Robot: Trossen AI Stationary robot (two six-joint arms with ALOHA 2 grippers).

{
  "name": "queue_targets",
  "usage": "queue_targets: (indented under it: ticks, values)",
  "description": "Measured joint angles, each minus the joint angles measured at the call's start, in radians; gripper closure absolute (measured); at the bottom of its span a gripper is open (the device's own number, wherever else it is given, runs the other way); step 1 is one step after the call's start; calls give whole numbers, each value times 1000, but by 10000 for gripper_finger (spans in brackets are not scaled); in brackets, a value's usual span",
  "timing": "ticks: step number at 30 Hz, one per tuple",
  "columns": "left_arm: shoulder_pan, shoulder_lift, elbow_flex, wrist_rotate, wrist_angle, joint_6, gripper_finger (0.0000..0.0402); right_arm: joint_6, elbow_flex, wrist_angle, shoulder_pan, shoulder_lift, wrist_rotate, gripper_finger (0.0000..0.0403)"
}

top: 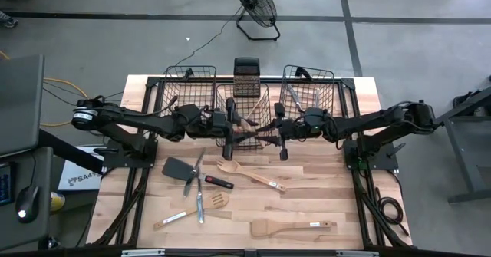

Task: Pick & Place Kitchen Items
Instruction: Put the light brown wooden serving spoon into the left wire basket

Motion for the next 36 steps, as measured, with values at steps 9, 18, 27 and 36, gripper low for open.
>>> queue_targets:
  ticks: [9, 18, 27, 36]
  values:
    - [0, 0, 0, -1, -25, 44, 311, 5, -1, -15, 0, 0, 0, 318]
    - [-1, 0, -2, -67, -45, 63, 311, 32, -1, -56, 4, -24, 10, 243]
    - [-1, -77, -2, -312, -115, 176, 311, 36, -1, -298, 2, -149, 99, 226]
    - [0, -137, -2, -609, -217, 338, 312, 16, 0, -510, 0, -224, 164, 227]
